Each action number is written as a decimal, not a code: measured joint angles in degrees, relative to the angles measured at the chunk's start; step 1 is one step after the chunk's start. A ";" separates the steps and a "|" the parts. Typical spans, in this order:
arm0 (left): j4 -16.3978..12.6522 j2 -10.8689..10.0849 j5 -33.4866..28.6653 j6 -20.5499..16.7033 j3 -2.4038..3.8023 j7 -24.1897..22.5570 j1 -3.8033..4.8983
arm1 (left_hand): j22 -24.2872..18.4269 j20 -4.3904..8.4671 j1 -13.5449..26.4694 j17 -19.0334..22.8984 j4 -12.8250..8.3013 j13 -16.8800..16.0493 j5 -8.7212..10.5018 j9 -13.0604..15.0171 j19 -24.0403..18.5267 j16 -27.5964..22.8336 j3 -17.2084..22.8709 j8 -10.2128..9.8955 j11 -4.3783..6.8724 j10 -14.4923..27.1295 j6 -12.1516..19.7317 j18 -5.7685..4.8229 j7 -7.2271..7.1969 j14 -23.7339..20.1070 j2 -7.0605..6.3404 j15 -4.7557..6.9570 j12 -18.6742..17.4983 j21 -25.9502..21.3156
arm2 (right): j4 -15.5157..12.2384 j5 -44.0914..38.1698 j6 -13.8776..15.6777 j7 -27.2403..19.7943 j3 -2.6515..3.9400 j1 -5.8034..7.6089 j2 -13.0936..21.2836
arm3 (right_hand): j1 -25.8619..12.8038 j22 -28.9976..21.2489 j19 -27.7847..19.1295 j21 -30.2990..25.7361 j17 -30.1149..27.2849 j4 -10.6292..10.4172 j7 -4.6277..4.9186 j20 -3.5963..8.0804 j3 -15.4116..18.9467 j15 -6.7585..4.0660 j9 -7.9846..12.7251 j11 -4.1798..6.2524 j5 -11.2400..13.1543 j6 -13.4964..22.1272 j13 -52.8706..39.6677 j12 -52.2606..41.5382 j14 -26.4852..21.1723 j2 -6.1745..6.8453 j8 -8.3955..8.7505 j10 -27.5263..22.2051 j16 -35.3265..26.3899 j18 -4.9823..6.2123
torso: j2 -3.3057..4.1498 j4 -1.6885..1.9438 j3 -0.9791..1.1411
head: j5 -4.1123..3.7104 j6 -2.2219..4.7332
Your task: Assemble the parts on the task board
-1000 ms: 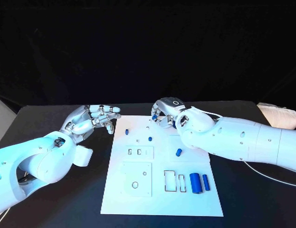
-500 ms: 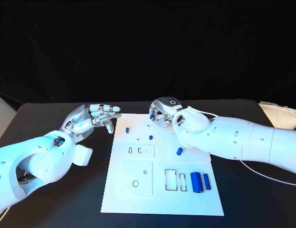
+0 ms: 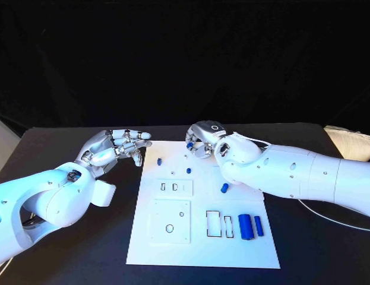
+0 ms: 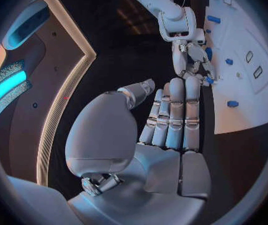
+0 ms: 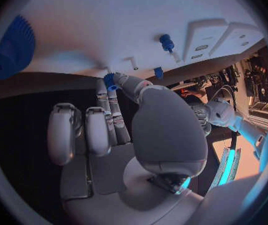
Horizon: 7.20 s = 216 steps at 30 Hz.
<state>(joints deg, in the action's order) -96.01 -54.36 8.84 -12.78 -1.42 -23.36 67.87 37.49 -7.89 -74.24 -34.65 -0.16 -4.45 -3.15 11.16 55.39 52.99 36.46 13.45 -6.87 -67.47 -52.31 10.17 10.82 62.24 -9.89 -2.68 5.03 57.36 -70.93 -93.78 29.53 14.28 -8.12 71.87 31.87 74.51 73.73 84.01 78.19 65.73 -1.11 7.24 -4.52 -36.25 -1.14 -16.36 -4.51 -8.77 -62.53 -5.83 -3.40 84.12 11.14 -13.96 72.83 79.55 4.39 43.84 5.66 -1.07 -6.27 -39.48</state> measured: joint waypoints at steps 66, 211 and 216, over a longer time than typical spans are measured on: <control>1.51 0.30 -0.01 1.00 0.00 0.42 0.01 | 0.18 -0.15 0.00 -0.03 0.00 0.00 0.00 0.02 -0.15 -0.01 0.00 0.00 -0.19 0.20 0.21 -0.01 0.21 0.00 0.00 0.00 0.00 0.28 | -11.79 12.86 -2.54 1.94 0.78 2.71 18.78 | 7.98 1.22 0.10 7.34 9.23 -15.50 2.85 -1.35 33.17 1.45 -3.45 -0.39 -3.56 12.46 -69.13 -85.03 -0.21 1.52 5.88 11.03 9.10 -2.70 | 0.01 -1.38 0.92 | -0.58 0.12; 1.74 0.54 0.05 1.54 -0.01 1.75 0.00 | 0.70 -0.53 0.00 -0.16 0.00 0.00 0.00 0.19 -0.53 0.21 0.31 0.00 -0.40 0.40 0.41 -0.01 0.41 -0.20 0.00 -0.20 -0.21 1.22 | -7.62 -0.91 -3.13 3.45 -0.17 -0.52 1.15 | 8.03 1.22 0.10 11.49 9.21 -14.75 1.38 -0.52 16.19 0.31 -3.65 1.27 -8.06 6.33 -69.08 -86.40 -0.09 1.92 1.74 11.18 10.09 -3.56 | 0.19 -1.46 1.05 | 0.70 -2.21; 1.76 0.55 0.06 1.54 -0.01 1.77 0.00 | 0.69 -0.53 0.00 -0.16 0.00 0.00 0.00 0.19 -0.53 0.21 0.31 0.00 -0.39 0.40 0.41 -0.01 0.41 -0.20 0.00 -0.20 -0.21 1.22 | -7.19 -0.72 -3.13 3.50 -0.16 -0.52 1.06 | 2.02 1.21 0.06 11.49 9.21 -15.71 1.37 -0.56 17.18 0.57 -3.13 0.64 -5.81 7.55 -69.08 -85.90 -0.11 1.52 2.92 11.17 10.09 -3.56 | 0.18 -1.45 1.04 | 0.73 -2.19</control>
<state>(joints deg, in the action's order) -94.24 -53.80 8.90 -11.24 -1.43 -21.60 67.87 38.18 -8.41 -74.24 -34.81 -0.16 -4.45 -3.14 11.35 54.86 53.20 36.77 13.45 -7.27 -67.08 -51.90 10.16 11.23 62.04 -9.89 -2.88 4.82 58.57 -78.11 -94.50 26.40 17.77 -8.28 71.35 32.92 76.53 74.94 84.07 89.68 74.94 -16.82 8.61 -5.07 -19.07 -0.57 -19.49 -3.87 -14.57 -54.98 -74.91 -89.30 84.01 12.67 -11.04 84.00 89.64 0.83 44.01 4.21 -0.03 -5.54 -41.67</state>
